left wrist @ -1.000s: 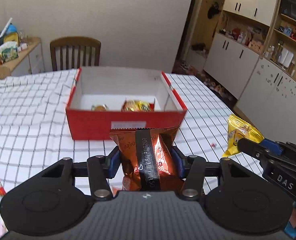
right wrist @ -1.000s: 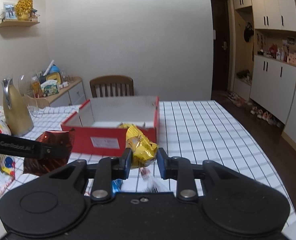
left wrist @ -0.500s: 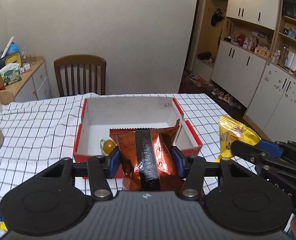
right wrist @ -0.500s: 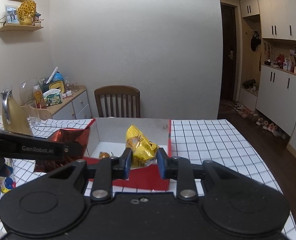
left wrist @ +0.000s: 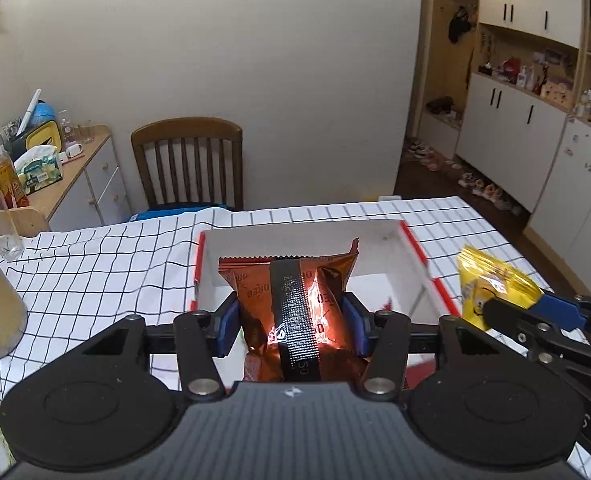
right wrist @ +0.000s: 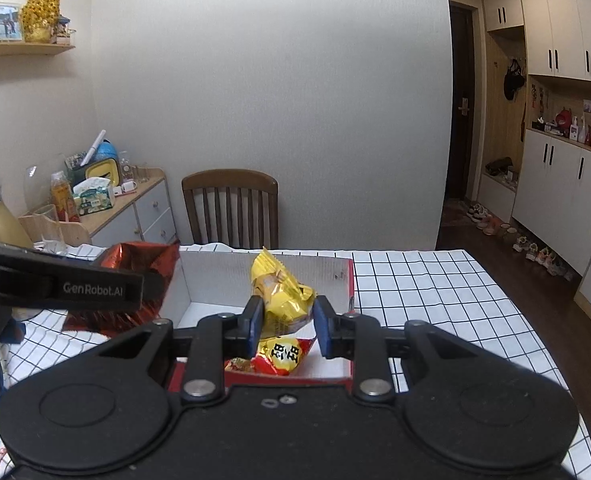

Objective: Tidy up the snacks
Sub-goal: 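Carry the copper bag and yellow pack over the red box with both tools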

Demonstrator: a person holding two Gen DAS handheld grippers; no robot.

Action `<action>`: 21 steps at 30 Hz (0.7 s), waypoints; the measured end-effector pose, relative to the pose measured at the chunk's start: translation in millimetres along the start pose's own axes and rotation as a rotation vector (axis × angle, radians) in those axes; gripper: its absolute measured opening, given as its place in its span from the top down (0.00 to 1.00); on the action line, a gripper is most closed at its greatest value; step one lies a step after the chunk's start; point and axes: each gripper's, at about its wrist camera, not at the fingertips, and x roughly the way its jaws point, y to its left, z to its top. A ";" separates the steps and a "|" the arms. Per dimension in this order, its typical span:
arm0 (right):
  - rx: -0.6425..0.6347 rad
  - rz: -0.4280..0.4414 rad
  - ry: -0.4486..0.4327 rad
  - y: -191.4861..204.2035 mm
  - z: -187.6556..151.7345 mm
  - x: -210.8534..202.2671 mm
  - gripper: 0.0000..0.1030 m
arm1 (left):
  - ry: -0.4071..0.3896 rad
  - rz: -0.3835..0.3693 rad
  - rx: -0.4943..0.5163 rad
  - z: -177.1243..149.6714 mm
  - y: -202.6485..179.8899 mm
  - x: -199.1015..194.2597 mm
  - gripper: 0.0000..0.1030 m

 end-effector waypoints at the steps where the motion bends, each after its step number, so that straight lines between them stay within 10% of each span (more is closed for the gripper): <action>1: 0.000 0.000 0.007 -0.1 0.6 5.9 0.75 | 0.003 0.007 0.004 1.4 1.5 5.0 0.49; 21: 0.020 -0.032 0.144 -2.8 1.9 108.1 0.75 | 0.166 0.117 0.012 14.5 22.4 120.5 0.49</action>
